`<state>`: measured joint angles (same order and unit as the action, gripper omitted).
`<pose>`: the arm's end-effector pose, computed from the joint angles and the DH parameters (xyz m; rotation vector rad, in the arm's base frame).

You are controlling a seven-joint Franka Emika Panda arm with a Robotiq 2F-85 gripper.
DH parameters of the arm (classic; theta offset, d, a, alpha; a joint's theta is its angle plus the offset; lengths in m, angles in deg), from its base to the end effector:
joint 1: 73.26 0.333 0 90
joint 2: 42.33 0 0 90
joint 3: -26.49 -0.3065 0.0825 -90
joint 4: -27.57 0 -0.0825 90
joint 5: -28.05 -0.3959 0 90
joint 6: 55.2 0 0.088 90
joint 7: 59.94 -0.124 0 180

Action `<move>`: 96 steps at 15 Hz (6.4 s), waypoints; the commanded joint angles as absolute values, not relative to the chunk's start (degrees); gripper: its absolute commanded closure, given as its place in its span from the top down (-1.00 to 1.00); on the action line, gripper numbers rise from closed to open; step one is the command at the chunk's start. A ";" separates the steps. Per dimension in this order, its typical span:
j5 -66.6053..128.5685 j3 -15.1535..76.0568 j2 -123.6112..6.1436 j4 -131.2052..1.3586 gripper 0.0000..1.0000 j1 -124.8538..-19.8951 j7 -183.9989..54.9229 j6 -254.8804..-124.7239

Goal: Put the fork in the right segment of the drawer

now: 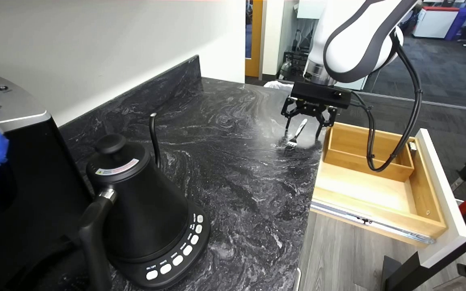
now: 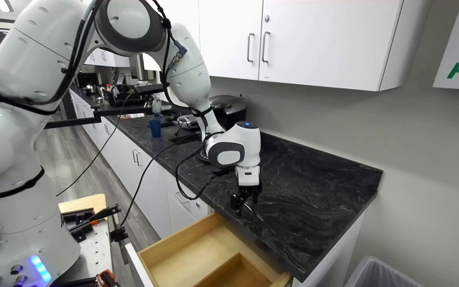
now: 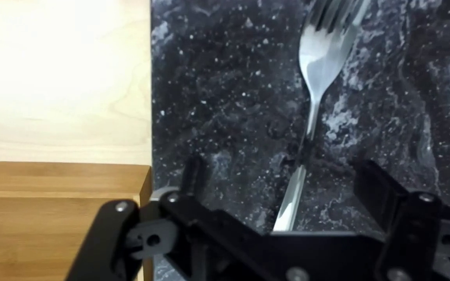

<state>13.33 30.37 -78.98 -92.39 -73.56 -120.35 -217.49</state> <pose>0.5784 -0.0563 0.0851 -2.3755 1.9067 -0.1033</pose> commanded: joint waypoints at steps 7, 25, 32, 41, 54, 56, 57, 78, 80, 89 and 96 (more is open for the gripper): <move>12.28 31.95 -79.93 -90.70 -0.10 -72.78 -119.17 -218.05; 13.51 36.76 -74.39 -92.98 -0.94 -68.10 -123.32 -219.91; 16.04 42.94 -73.29 -92.73 -0.91 -62.85 -127.35 -219.80; 20.29 45.08 -74.12 -91.80 0.07 -59.86 -129.70 -214.63; 23.66 41.95 -76.47 -89.86 1.00 -61.10 -131.56 -206.41; 23.16 40.33 -76.64 -89.73 1.00 -61.82 -130.46 -205.96; 23.02 39.70 -76.65 -89.75 1.00 -61.98 -130.16 -205.94; 22.15 37.53 -75.98 -90.30 -0.80 -63.64 -129.28 -207.63; 22.08 37.52 -75.84 -90.40 -0.92 -63.69 -129.29 -207.79; 22.23 37.70 -75.61 -90.58 -0.92 -63.51 -129.49 -207.66; 22.64 38.12 -76.06 -90.48 0.13 -63.07 -130.02 -207.63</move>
<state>22.25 38.74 -77.24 -89.70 -62.27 -129.64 -208.13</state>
